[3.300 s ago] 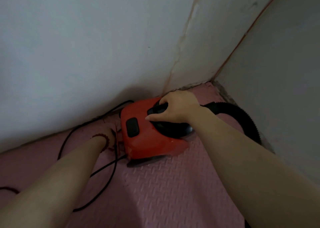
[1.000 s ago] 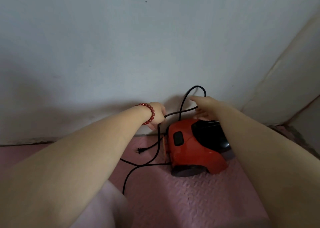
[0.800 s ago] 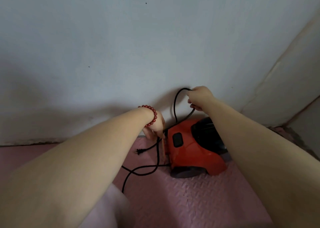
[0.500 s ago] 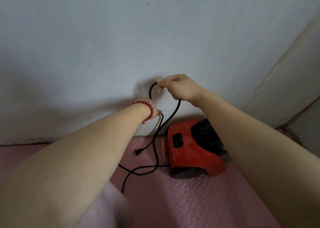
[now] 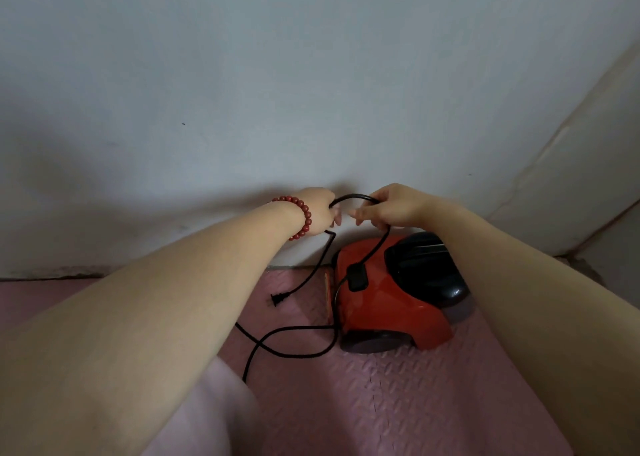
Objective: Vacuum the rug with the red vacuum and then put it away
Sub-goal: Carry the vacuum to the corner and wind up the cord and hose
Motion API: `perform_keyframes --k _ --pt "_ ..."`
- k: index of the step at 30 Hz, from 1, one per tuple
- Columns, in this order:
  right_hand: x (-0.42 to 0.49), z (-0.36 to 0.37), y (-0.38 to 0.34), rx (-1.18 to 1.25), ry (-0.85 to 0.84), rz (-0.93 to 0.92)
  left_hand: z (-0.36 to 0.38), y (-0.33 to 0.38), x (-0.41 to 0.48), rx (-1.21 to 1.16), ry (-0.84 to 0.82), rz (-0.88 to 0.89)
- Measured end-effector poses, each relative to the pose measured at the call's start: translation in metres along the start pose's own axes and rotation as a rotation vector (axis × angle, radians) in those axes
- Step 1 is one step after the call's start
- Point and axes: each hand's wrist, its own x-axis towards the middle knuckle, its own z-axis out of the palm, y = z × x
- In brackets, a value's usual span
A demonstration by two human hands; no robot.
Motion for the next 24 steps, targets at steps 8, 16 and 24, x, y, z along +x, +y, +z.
perform_keyframes --k 8,16,24 --pt "0.003 -0.006 0.004 0.480 -0.049 0.000 0.002 0.009 0.002 0.001 0.038 0.050" --pt "0.011 0.012 0.000 0.532 -0.406 0.154 0.008 -0.007 0.002 0.008 -0.156 -0.171" --pt "0.011 0.019 -0.004 0.433 -0.301 0.236 0.007 -0.008 0.001 -0.023 -0.259 -0.280"
